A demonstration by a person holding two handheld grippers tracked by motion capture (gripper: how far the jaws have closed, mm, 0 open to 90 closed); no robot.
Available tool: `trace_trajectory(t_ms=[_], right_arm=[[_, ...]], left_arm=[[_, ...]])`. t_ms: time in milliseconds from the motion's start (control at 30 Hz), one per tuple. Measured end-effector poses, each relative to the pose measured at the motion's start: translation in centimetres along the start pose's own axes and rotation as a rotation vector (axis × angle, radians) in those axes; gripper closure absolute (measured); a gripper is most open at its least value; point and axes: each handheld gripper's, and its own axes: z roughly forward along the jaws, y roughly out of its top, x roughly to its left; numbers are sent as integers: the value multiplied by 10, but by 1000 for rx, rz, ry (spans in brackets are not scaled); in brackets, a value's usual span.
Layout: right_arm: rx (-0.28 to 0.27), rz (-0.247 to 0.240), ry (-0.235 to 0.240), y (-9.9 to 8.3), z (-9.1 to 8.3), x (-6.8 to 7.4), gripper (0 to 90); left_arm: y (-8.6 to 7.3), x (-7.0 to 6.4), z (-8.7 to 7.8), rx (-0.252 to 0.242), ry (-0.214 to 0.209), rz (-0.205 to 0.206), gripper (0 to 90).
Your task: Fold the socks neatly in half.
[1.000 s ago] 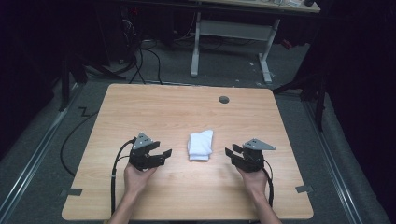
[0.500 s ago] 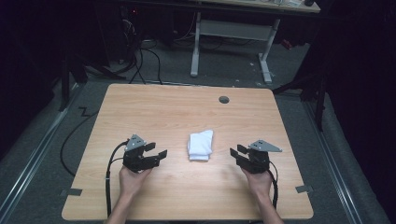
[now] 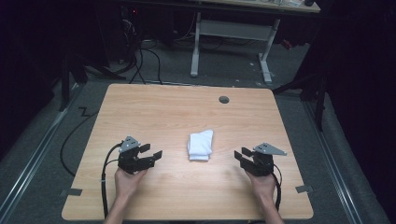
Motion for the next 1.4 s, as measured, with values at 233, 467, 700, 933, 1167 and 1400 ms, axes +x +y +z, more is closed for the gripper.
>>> trace_trajectory(t_ms=[233,467,700,933,1167,1400], right_arm=[[8,12,-9,-5,-2,-5,586],[14,24,-20,-8,-4,-8,580],[14,24,-39,-12,-5,-12,578],[23,24,-63,-14,-7,-17,575],[32,29,-80,-16,-7,-21,569],[53,37,-99,-21,-5,-27,557]], left_arm=[[-6,3,-1,11,19,-3,366],[-10,7,-2,22,40,-8,366],[-16,12,-1,39,68,-14,369],[-22,17,2,59,103,-19,371],[-25,19,5,95,126,0,379],[-27,24,3,86,156,-9,389]])
